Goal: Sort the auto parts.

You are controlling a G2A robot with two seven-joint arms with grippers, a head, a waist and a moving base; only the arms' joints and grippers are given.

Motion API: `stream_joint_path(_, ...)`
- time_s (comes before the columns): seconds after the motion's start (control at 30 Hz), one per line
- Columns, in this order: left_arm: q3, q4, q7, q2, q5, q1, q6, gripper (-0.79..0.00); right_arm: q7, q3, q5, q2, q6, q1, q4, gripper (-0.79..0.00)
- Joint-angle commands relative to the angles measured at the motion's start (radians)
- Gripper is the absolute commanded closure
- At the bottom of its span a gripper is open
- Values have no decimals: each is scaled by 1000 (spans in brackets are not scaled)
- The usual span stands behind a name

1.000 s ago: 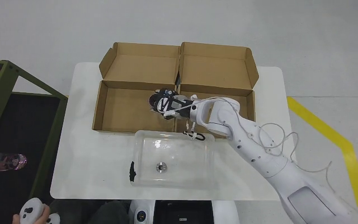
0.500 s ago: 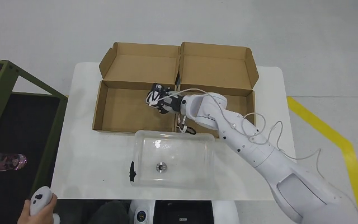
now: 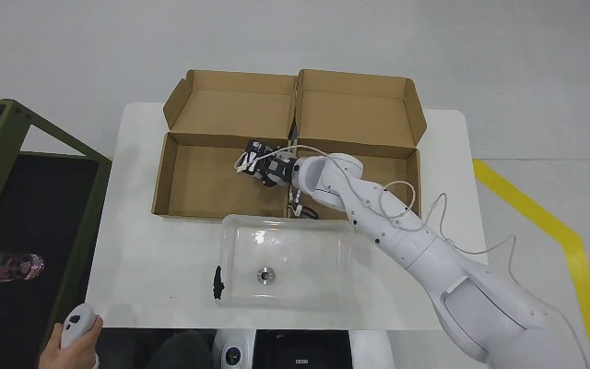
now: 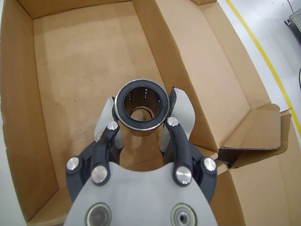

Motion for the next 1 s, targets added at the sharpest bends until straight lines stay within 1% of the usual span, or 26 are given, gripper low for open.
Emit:
stream_joint_path(0.0,0,0,0,0,0,0,0,-785,7,-2,-10,-5,2,3,7,0)
stream_joint_path(0.1,0,0,0,0,0,0,0,-785,15,-2,-19,-13,5,4,18,-71)
stream_joint_path(0.13,0,0,0,0,0,0,0,-785,19,-2,-23,-16,5,4,21,-111)
stream_joint_path(0.2,0,0,0,0,0,0,0,-785,34,-4,-32,-20,0,4,25,-219)
stream_joint_path(0.23,0,0,0,0,0,0,0,-785,40,-4,-33,-22,-4,4,27,-256)
stream_joint_path(0.4,0,0,0,0,0,0,0,-785,53,7,-39,-29,-14,4,35,-351)
stream_joint_path(0.5,0,0,0,0,0,0,0,-785,54,22,-42,-28,-26,4,31,-379)
stream_joint_path(0.7,0,0,0,0,0,0,0,-785,51,62,-51,-20,-47,-7,-22,-385)
stream_joint_path(0.87,0,0,0,0,0,0,0,-785,50,103,-48,-6,-89,-38,-120,-391)
stream_joint_path(0.97,0,0,0,0,0,0,0,-785,56,133,-38,7,-126,-71,-192,-382)
